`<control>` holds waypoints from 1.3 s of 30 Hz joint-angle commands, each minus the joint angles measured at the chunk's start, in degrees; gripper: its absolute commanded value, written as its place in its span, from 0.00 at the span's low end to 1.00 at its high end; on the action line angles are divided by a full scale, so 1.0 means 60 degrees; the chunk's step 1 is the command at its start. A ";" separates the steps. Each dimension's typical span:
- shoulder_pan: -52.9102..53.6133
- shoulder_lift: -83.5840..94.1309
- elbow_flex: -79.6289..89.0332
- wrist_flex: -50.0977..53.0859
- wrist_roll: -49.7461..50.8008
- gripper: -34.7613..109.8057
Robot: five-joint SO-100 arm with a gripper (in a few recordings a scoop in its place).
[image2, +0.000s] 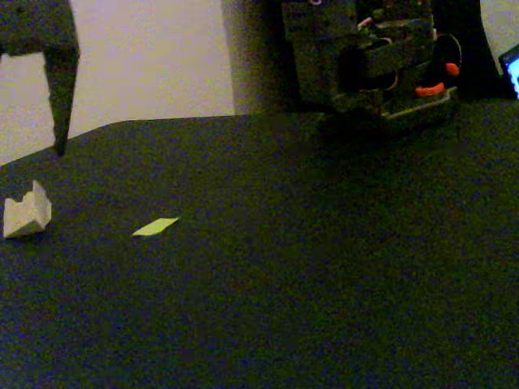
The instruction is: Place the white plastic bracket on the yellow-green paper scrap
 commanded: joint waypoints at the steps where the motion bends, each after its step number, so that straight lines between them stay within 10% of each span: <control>1: 0.0410 -0.0249 -0.1113 0.0234 0.0132 0.48; 22: 0.0396 -0.2124 -0.1626 -0.0132 0.0308 0.49; 27: 0.0425 -0.2168 -0.1743 -0.0132 0.0352 0.30; 39: 0.0249 -0.0615 -0.0615 0.0000 -0.0088 0.24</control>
